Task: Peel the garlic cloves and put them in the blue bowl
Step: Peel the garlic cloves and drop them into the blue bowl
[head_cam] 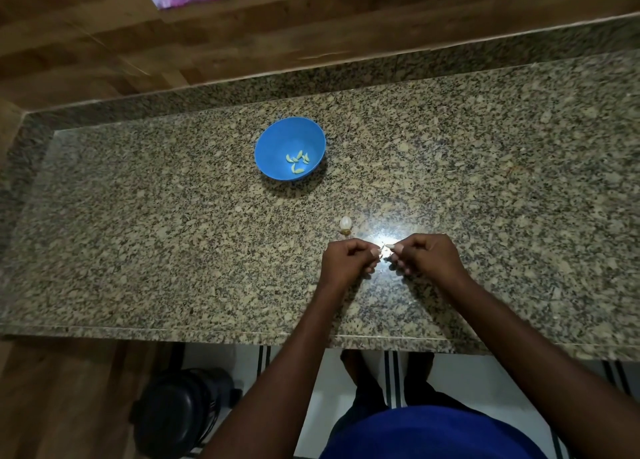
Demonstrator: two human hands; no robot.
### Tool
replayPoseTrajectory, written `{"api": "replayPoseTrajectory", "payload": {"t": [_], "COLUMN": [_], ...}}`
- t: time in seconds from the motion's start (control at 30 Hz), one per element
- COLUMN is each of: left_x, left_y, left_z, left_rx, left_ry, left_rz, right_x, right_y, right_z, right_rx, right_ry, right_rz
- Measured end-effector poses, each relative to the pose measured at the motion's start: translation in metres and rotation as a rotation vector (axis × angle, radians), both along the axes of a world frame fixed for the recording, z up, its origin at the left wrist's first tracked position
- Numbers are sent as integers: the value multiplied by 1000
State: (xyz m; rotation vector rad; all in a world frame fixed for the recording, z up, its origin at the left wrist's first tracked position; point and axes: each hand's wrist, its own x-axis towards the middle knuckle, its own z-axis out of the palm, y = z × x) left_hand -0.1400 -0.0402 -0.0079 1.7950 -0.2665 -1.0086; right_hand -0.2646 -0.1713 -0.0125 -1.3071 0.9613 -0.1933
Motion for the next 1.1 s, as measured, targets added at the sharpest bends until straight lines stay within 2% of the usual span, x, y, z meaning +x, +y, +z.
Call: {"api": "replayPoseTrajectory", "payload": {"t": [0.2,0.37,0.43,0.57,0.77,0.97,1.1], "left_x": [0,2,1,-1,-3,-14,-26], "left_y": [-4,-7,-9,-9,-2,-4,-1], "left_z": [-2,-4,-4,-3,-10,-15,-19], "left_rx": [231,263,289,381,285,282,257], "left_ry": [-436,-480,-511,-631,-685,-907,-955], "left_rz": [-151,-222,-205,-178,-139,-303,-357], "right_x": [-1,3,4,5,16,30,13], "right_y": [3,2,2,3,0,-9,-5], "right_z": [2,-5,-6,-8,-6,-10,-7], "right_rx": [-78,-451,-522,-522,-468,-345,-554], "right_ry": [57,242,271,279,280,195,274], "right_rz": [2,117,144,130,-9,-119,14]}}
